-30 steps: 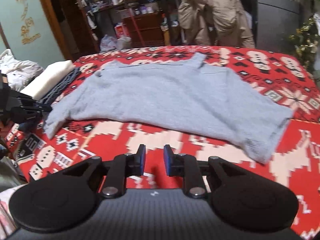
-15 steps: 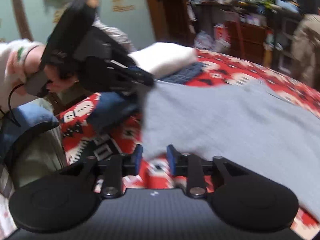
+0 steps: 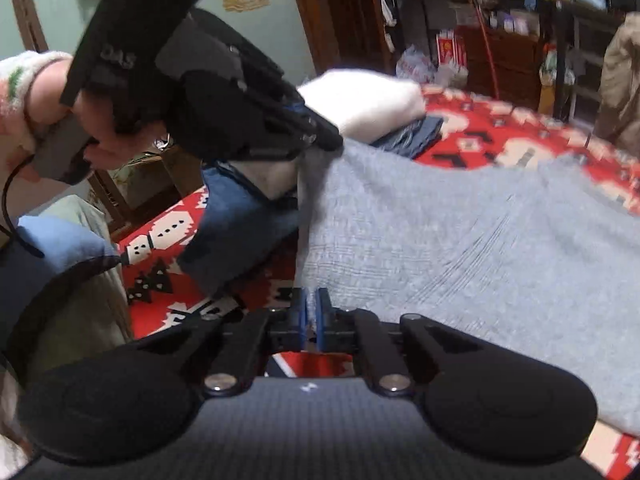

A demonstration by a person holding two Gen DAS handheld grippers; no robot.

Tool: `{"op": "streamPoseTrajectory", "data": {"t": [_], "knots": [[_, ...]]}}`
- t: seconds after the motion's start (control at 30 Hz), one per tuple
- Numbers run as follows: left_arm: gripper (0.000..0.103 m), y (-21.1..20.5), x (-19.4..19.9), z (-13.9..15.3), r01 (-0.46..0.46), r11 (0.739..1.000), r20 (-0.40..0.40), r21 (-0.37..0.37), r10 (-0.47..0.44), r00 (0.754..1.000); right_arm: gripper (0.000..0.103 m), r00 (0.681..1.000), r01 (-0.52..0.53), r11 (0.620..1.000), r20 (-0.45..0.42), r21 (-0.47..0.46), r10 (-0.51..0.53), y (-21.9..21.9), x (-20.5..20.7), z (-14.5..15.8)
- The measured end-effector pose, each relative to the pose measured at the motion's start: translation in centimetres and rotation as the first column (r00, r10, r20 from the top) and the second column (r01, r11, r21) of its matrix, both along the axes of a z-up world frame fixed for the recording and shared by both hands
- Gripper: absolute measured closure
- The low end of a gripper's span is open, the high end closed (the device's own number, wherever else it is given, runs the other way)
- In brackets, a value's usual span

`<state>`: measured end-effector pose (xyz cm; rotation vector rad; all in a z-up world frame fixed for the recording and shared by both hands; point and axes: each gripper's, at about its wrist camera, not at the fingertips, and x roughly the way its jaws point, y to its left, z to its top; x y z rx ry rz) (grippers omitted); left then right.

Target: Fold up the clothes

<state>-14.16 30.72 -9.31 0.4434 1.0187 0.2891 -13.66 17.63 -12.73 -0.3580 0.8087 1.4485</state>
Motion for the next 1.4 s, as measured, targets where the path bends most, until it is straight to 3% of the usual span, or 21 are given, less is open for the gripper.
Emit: {"op": "streamPoseTrajectory", "data": {"t": [0.1,0.13,0.27,0.33,0.5,0.6,0.77,0.83,0.93,0.97,1.07,1.17,1.2,1.23,1.27,1.3,1.4], "knots": [[0.095,-0.5,0.3,-0.6,-0.009,1.0,-0.019,-0.008,0.009,1.0,0.084,1.0,0.01,1.0,-0.021,-0.01,-0.01,-0.3,0.2,-0.6],[0.095,-0.4,0.3,-0.6,-0.017,0.999,-0.019,-0.032,0.017,1.0,0.074,0.999,0.016,1.0,-0.037,0.003,-0.016,-0.7,0.4,-0.5],[0.09,0.2,-0.2,0.2,-0.059,0.99,0.011,-0.127,0.061,0.998,0.073,0.997,0.032,0.998,-0.075,0.057,-0.028,-2.5,1.3,1.0],[0.09,0.4,-0.5,1.4,-0.076,0.982,0.063,-0.171,0.088,0.994,0.073,0.997,0.045,0.996,-0.067,0.081,-0.04,-3.5,2.1,2.0],[0.079,0.4,1.1,3.8,-0.056,0.934,0.229,-0.353,0.144,0.963,0.07,0.987,0.161,0.982,-0.028,0.103,-0.159,-8.9,7.5,4.6],[0.078,-0.1,4.2,2.9,-0.023,0.889,0.273,-0.457,0.165,0.948,0.07,0.964,0.257,0.964,0.049,0.071,-0.261,-12.1,12.1,5.2],[0.078,-0.3,9.1,-0.4,-0.041,0.844,0.274,-0.535,0.22,0.936,0.07,0.879,0.459,0.888,0.137,0.024,-0.457,-17.2,20.5,4.8],[0.078,0.3,10.0,-1.3,-0.063,0.817,0.263,-0.574,0.257,0.93,0.066,0.821,0.554,0.832,0.155,0.018,-0.55,-19.8,23.8,4.4],[0.078,1.1,10.6,-2.1,-0.098,0.788,0.255,-0.608,0.311,0.916,0.063,0.707,0.7,0.714,0.134,0.006,-0.694,-23.8,28.1,3.3],[0.078,1.4,10.7,-2.4,-0.108,0.78,0.252,-0.616,0.325,0.911,0.063,0.688,0.721,0.693,0.116,0.004,-0.717,-24.7,29.3,3.0],[0.078,2.2,10.8,-3.0,-0.124,0.752,0.238,-0.647,0.354,0.904,0.063,0.663,0.746,0.666,0.082,0.006,-0.744,-26.0,31.6,2.2],[0.078,2.3,11.0,-3.5,-0.138,0.743,0.229,-0.655,0.369,0.901,0.063,0.659,0.751,0.66,0.049,0.005,-0.75,-25.1,32.7,1.0],[0.078,2.4,11.1,-3.6,-0.14,0.74,0.226,-0.658,0.372,0.9,0.065,0.662,0.749,0.663,0.045,-0.002,-0.748,-24.6,32.9,0.5],[0.079,2.4,11.1,-3.7,-0.134,0.735,0.227,-0.664,0.369,0.901,0.075,0.667,0.745,0.667,0.044,-0.011,-0.744,-24.0,33.1,0.1],[0.089,2.3,11.1,-3.8,-0.125,0.731,0.23,-0.671,0.365,0.902,0.084,0.67,0.742,0.67,0.05,-0.018,-0.741,-23.6,33.0,-0.1],[0.102,2.2,11.0,-3.8,-0.114,0.73,0.237,-0.674,0.36,0.902,0.101,0.673,0.739,0.673,0.061,-0.024,-0.737,-23.3,32.8,-0.2],[0.103,1.4,9.9,-2.9,-0.104,0.778,0.306,-0.62,0.362,0.88,0.101,0.669,0.739,0.674,0.106,0.014,-0.736,-22.3,31.8,0.1]]}}
